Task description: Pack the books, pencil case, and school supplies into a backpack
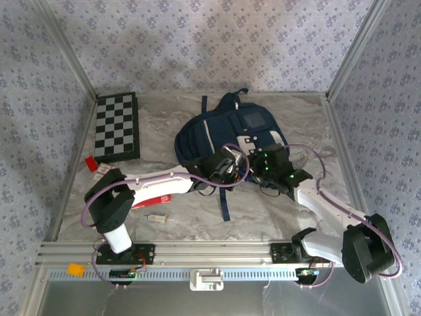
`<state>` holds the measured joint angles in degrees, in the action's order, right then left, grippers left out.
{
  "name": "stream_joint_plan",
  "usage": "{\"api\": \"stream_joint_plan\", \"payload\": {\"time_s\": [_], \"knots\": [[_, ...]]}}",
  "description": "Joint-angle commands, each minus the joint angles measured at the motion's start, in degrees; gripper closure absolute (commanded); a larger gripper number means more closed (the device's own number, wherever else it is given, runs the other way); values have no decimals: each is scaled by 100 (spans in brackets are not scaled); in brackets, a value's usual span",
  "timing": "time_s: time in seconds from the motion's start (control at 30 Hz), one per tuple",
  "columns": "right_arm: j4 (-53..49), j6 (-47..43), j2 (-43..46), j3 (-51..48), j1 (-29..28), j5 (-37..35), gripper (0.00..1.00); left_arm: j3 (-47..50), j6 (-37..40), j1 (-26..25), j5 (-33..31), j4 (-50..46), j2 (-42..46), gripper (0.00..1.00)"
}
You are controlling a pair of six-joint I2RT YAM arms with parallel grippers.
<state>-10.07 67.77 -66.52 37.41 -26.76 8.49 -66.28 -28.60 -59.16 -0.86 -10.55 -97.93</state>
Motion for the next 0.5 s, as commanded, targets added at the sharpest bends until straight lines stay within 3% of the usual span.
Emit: {"api": "stream_joint_plan", "payload": {"time_s": [0.0, 0.23, 0.47], "knots": [[169, 475, -308, 185, 3, -339, 39, -83, 4, 26, -117, -132, 100, 100], [220, 284, -1064, 587, 38, -291, 52, 185, -250, 151, -277, -156, 313, 100], [67, 188, -1447, 901, 21, -546, 55, 309, -643, 474, -41, 16, 389, 100]]}}
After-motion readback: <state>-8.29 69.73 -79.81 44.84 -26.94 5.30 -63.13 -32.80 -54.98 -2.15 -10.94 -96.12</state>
